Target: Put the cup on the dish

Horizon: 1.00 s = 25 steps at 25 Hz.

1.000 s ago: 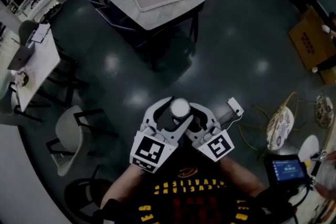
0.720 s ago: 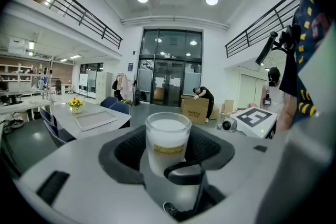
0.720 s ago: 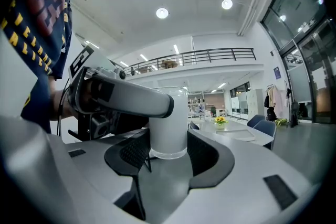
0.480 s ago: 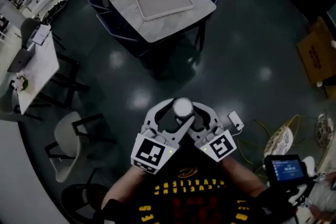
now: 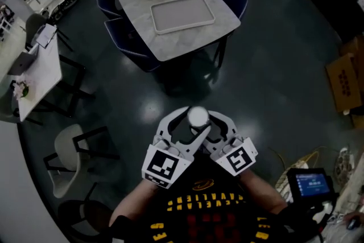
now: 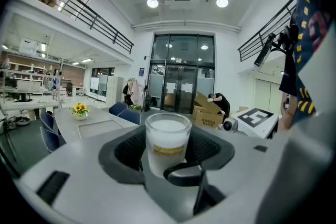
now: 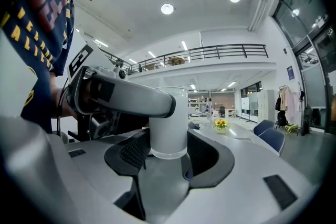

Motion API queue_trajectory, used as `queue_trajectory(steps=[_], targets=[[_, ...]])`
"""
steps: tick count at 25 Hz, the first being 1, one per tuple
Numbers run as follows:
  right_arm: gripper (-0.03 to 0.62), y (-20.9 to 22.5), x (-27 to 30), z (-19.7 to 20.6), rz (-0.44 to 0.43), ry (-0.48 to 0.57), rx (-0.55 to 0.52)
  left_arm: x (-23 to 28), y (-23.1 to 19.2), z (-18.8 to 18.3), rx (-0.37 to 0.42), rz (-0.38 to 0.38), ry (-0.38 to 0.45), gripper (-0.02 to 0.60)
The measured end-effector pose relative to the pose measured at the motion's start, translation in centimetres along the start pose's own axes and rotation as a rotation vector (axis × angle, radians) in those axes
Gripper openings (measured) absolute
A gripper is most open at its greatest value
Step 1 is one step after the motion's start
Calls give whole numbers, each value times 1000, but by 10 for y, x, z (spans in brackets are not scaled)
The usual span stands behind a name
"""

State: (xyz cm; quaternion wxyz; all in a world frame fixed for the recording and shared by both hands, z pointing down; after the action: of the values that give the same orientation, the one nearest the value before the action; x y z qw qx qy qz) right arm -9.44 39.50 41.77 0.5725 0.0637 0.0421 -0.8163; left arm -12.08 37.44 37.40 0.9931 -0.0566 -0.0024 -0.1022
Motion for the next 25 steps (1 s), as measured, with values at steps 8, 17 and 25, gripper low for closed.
queue_trajectory(steps=[8, 17, 25], targets=[[225, 59, 12, 2, -61, -11, -21, 55, -20, -1, -7, -50, 19, 262], [225, 100, 47, 12, -91, -29, -7, 90, -60, -1, 12, -74, 4, 262], [225, 139, 104, 30, -43, -56, -6, 123, -125, -1, 44, -22, -19, 259]])
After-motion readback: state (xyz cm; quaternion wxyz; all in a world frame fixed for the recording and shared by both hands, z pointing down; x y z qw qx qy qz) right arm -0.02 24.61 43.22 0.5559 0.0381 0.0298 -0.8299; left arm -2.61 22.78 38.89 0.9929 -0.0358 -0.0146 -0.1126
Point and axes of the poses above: the fingertips, and each gripper's own axes: x forward along the fingers, y to its right, z out of its underside, the point moved 3 cm from there along -x, backward along the fingers, and after that the axes turned 12 degrees about y, right-handed, at the moved point
